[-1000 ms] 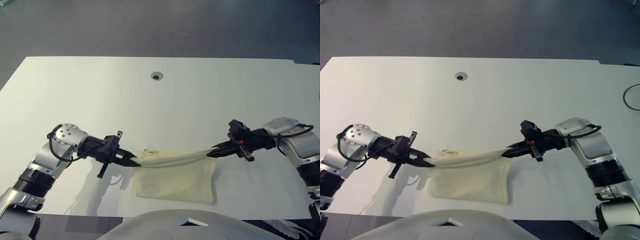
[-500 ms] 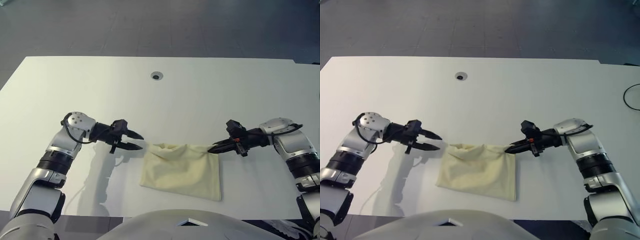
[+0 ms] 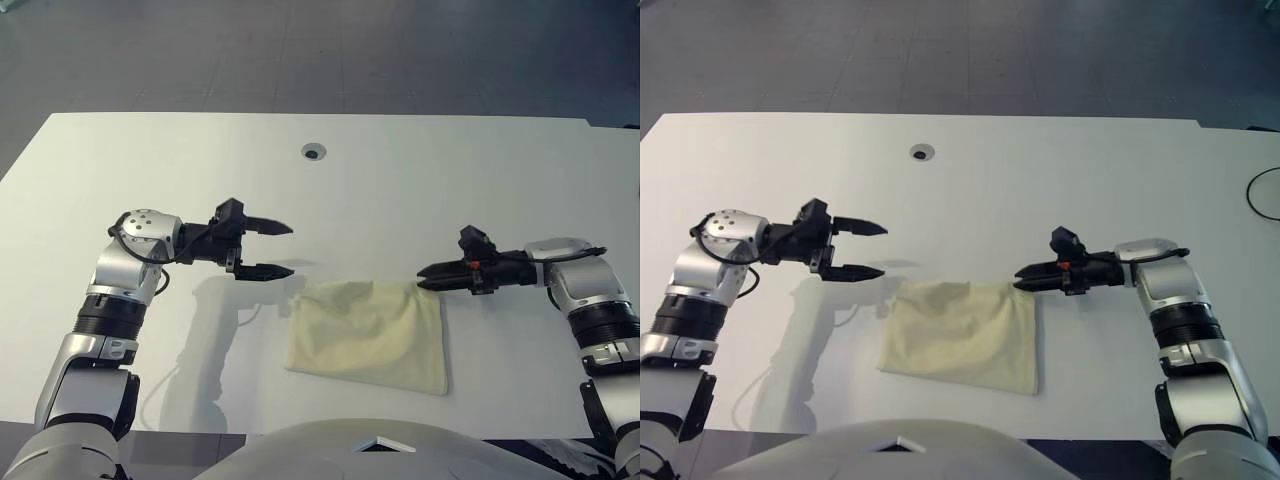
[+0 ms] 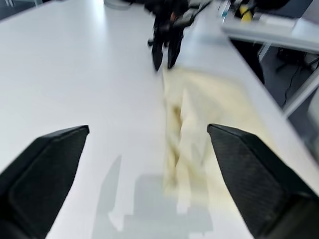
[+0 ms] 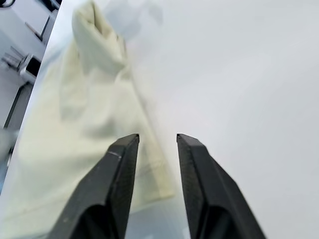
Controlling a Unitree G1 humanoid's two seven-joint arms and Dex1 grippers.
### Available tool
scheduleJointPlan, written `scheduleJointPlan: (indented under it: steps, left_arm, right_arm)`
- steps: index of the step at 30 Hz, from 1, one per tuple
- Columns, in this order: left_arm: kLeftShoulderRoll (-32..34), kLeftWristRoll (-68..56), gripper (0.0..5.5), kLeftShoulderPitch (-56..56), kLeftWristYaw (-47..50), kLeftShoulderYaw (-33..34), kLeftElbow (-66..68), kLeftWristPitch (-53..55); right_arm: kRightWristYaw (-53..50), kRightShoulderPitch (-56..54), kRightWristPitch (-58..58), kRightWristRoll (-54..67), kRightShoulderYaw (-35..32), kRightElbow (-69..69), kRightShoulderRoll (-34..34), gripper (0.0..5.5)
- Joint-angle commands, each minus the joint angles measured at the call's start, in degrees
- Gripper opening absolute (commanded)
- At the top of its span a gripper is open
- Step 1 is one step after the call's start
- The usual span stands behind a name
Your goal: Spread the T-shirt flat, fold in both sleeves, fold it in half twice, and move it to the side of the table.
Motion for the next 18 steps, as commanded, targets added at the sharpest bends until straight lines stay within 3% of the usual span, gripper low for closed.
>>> scheduleJointPlan:
  steps: [1,10,18]
  left_arm:
    - [-2.28,-0.41,5.28,2.41,3.67,-0.24,-5.66,1.97]
    - [-9.73,15.17,5.4,1.38,11.22,-7.99,7.18,-13.62]
    - [-11.42,18.36,5.4,0.75,11.36,-8.39,12.5,-19.56]
  right_arm:
    - [-1.62,-1.3,2.14,2.3,-3.79,-2.09,0.23,2.21]
    - [-4.77,1.9,3.72,6.59,-8.41,-12.28,0.78,3.7]
    - [-6.47,8.47,5.44,7.95,-6.62,-25.33,0.22,5.04]
